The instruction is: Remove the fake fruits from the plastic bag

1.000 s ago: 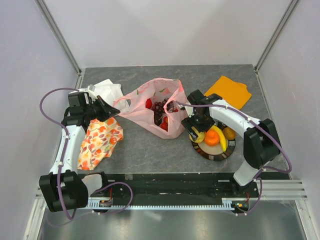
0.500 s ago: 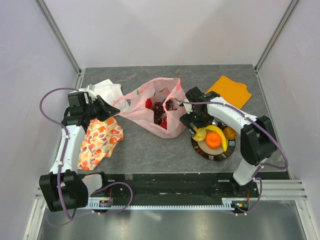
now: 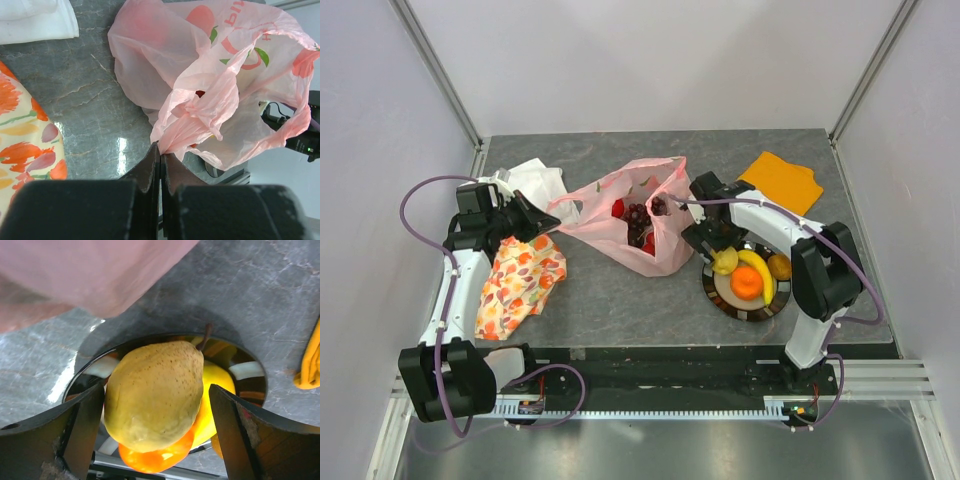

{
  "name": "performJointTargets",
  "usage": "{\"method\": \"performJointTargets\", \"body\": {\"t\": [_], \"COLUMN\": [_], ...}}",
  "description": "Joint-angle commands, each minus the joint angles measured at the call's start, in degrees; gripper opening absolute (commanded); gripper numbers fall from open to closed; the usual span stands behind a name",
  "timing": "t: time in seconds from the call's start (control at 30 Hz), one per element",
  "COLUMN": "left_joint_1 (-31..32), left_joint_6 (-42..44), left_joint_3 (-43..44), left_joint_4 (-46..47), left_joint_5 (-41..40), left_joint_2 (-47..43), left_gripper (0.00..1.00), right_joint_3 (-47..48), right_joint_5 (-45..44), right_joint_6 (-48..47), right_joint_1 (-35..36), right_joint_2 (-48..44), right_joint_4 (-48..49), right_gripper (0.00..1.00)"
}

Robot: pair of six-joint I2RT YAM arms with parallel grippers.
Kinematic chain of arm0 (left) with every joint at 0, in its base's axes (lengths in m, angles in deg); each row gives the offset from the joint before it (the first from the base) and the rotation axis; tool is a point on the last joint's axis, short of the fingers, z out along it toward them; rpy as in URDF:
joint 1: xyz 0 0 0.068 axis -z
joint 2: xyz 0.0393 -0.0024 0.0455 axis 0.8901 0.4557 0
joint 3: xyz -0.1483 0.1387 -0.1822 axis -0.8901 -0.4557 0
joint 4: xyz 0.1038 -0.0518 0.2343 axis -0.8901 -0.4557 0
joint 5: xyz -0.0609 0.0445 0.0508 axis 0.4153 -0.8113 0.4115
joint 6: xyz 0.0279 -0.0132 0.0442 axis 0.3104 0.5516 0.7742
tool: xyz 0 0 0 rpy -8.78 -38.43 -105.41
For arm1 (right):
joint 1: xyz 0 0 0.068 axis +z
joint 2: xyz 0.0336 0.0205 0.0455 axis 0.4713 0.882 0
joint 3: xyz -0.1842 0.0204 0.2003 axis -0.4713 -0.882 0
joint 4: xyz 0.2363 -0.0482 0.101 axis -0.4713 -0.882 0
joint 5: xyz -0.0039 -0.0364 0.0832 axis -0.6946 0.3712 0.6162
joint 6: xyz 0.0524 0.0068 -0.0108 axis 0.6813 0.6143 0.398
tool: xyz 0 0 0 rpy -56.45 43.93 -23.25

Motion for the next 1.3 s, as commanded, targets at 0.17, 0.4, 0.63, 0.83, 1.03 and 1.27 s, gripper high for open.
{"method": "performJointTargets", "body": {"t": [0.17, 0.4, 0.63, 0.83, 1.03, 1.27], "left_joint_1": [-0.39, -0.39, -0.04, 0.23, 0.14, 0.05], "left_joint_6": [-1.61, -1.35, -1.26, 1.55, 7.53, 10.35], "left_joint_3": [0.40, 1.98, 1.36, 1.01, 0.84, 3.03], "left_joint_4": [2.32, 2.58, 2.67, 3.02, 1.35, -0.93], "left_joint_5": [2.11, 4.30, 8.61, 9.75, 8.79, 7.12], "left_joint_2": [-0.26, 1.15, 0.36, 0.36, 0.36, 1.41], "left_gripper": [0.02, 0.02, 0.02, 0.02, 0.01, 0.02], "right_joint_3": [8.00, 24.26, 41.14, 40.55, 37.03, 33.52], "right_joint_5": [0.57, 18.21, 36.87, 41.26, 46.02, 28.38], "right_joint_6": [-3.88, -11.78, -12.60, -16.09, -16.63, -16.19], "right_joint_1": [-1.18, -4.52, -3.73, 1.98, 2.77, 3.13], "right_joint_2": [-3.00, -6.52, -4.42, 4.18, 8.51, 10.35], "right_joint_4": [-3.95, -17.57, -13.82, -6.78, 0.50, -0.27], "right_gripper": [0.98, 0.98, 0.90, 0.78, 0.78, 0.85]}}
